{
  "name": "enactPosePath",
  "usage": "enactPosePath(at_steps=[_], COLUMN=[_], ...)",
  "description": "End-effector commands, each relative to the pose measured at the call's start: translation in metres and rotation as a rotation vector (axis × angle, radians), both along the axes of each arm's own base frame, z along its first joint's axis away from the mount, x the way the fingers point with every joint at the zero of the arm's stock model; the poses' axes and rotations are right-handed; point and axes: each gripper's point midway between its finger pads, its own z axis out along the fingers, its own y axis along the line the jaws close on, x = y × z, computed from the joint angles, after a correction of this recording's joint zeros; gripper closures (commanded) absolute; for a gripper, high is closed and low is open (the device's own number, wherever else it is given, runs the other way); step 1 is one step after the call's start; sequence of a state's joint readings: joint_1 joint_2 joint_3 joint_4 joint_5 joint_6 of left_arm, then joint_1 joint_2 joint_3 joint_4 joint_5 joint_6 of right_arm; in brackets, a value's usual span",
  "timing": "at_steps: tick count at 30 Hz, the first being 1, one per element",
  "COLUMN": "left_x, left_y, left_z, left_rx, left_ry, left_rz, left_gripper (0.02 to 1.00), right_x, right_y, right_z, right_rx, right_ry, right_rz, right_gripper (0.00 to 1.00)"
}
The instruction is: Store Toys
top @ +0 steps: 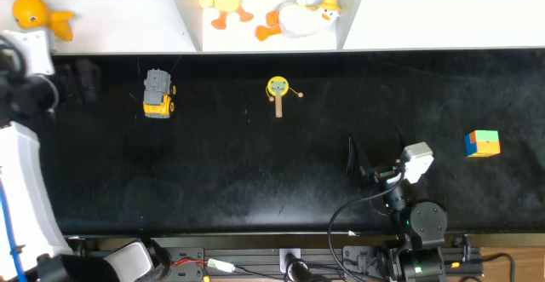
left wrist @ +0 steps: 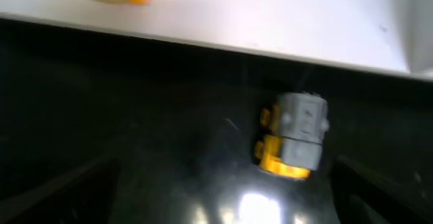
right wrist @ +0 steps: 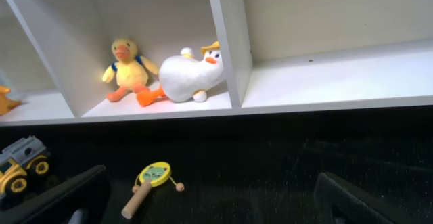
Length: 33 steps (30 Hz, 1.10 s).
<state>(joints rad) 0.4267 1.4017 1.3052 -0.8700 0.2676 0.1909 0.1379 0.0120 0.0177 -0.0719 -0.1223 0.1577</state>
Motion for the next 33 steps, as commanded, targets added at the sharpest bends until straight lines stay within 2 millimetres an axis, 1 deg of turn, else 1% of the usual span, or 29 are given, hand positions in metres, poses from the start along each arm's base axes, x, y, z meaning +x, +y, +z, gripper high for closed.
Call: enactPosePath(at_steps=[1,3,9,17,19,24,33], left_x=[-0.002,-0.003,-0.016,-0.017,-0.017,-0.015,0.003], left_y=[-0.035,-0.047,-0.066,-0.089,-0.091,-0.084,-0.087], left_z=[-0.019,-0.027,-0.062,-0.101,-0.111,-0.132,-0.162], left_rx=[-0.007,-0.005,0.021,0.020,0.029,0.055,0.052], left_ry=[0.050,0.070,0.163,0.168,0.168,0.187,0.200], left_rz=[-0.107,-0.139,-0.180,-0.240,-0.241,-0.187,-0.202], left_gripper=[0.020,0.020,0.023,0.020,0.020,0.020,0.020], right_x=[0.001,0.001,0.001,0.001,0.001,0.001,0.001], right_y=[-0.001,-0.001,-0.001,-0.001,-0.001,-0.001,-0.001], right_z=[-0.004,-0.004,-0.004,-0.004,-0.004,-0.004,-0.004], right_rx=[0.006,0.006,0.006,0.006,0.006,0.006,0.006], right_ry=[0.003,0.003,0.003,0.003,0.003,0.003,0.003], right_rz=[-0.008,-0.008,-0.008,-0.008,-0.008,-0.008,-0.008], right_gripper=[0.005,0.005,0.007,0.007,0.005,0.005,0.005])
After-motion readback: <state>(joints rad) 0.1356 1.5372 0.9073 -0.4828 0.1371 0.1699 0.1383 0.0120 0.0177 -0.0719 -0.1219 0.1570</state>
